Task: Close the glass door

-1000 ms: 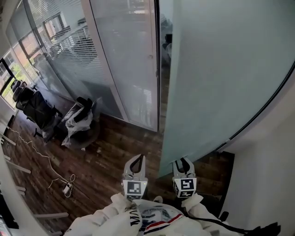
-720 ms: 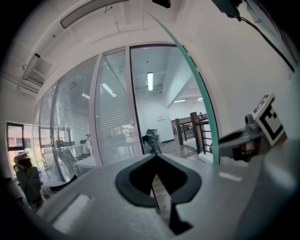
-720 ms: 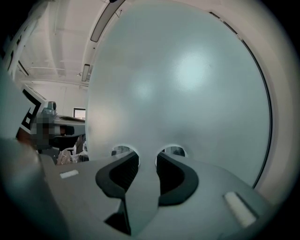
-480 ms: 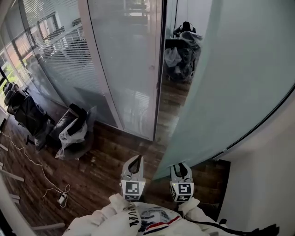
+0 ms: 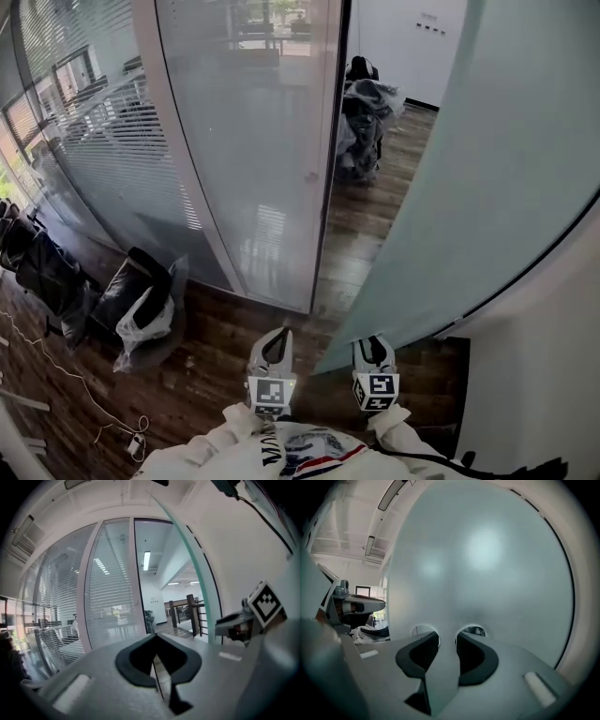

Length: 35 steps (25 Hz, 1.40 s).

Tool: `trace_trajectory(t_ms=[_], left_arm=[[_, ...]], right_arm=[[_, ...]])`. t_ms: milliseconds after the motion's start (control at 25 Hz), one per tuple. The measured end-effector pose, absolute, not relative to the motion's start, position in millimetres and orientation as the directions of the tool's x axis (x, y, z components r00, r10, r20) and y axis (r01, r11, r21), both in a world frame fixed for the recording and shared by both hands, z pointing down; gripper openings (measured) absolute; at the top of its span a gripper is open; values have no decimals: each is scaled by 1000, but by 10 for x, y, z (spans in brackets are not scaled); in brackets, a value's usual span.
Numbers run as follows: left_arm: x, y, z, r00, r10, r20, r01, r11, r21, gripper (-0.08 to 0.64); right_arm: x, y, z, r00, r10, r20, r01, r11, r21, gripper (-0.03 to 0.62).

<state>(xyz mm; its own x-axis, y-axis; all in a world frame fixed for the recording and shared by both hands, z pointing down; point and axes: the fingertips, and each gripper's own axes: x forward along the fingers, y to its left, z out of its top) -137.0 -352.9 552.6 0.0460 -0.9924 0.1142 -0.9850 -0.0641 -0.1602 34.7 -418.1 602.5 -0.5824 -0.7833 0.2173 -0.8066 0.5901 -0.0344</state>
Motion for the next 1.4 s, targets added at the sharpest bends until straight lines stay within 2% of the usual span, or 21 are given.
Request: trace_trajectory(t_ms=[440,840,1400], left_arm=[[-1920,-4083,5540,152,-981,119,-967,-173,-188,3],[-2067,-4286,5607,203,-972,116,-960,-221,-171,3],[-2135,-4444,5599,180,-978,105,-963,-197,-183,3]], right_arm=[[55,-4876,6006,-485,-852,199,-873,486,-45,123],[-19,-5081,5999,-442,-878,186,-896,443,-37,123],[-11,-5109,5975,-410,-895,175,-911,410,-34,124]])
